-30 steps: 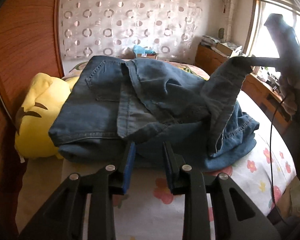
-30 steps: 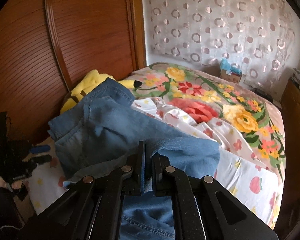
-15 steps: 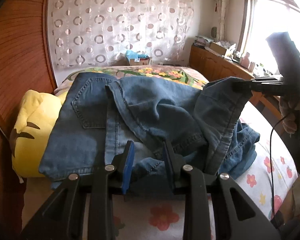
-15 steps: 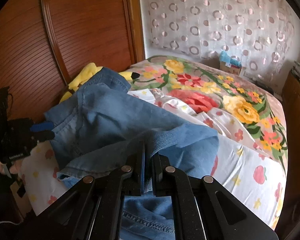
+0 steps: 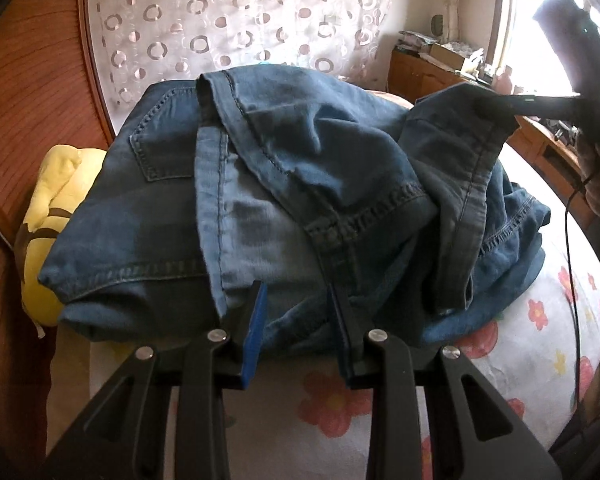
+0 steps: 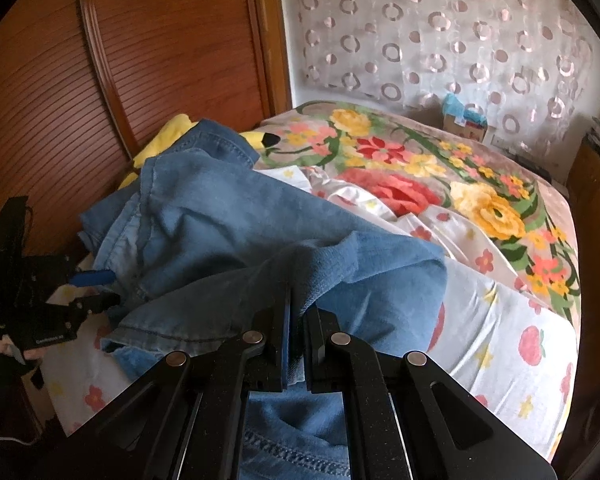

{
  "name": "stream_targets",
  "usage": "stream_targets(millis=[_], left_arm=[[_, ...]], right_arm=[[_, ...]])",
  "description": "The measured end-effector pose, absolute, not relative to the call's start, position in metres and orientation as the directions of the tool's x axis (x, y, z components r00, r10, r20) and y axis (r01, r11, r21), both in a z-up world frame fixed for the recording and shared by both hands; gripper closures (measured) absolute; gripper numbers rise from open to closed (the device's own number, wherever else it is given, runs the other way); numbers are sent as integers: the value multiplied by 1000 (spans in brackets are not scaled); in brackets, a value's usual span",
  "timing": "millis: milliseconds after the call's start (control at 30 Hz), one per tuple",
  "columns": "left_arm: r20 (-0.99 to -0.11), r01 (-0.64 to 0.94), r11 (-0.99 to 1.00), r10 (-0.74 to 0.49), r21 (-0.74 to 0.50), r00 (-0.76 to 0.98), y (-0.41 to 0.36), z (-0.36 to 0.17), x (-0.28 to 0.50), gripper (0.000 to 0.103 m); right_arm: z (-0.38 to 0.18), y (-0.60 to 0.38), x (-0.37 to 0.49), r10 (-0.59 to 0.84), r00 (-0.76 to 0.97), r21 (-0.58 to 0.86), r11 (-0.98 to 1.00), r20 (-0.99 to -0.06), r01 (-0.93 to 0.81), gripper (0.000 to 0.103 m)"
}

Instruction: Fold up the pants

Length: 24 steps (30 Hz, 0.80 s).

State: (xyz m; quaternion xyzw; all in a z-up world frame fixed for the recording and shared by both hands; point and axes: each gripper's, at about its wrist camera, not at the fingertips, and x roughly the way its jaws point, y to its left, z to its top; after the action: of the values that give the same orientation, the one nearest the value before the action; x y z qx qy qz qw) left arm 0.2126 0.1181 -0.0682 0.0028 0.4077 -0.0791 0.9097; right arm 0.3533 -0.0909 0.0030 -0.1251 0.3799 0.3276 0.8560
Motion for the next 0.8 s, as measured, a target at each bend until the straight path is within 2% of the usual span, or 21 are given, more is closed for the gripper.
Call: stream_targets(millis=[433,500,567,700,800], left_arm=[[-727,174,974,-222,-143,650,116,-70,192,74],[-709,188,967,-255,-173,657,117,-67,193,98],[-694,168,969,-246,-179,677,121,-61,191,102],[-604,35,983,-139,-180,784,149,-33,173,103],[-605,15,982,-128,-188,786,166,-26,167,102]], right_arm=[[0,-91,354,462,499,31,756,-733,-654,101],[-2,-91,354,462,499,31,756,-733,-654,101],[-1,-91,354,461,500,29,756,-734,-654,101],[-1,-89,354,472,497,37,752,-728,-659,101],[6,-87,352,505,492,57,737,-709,-674,101]])
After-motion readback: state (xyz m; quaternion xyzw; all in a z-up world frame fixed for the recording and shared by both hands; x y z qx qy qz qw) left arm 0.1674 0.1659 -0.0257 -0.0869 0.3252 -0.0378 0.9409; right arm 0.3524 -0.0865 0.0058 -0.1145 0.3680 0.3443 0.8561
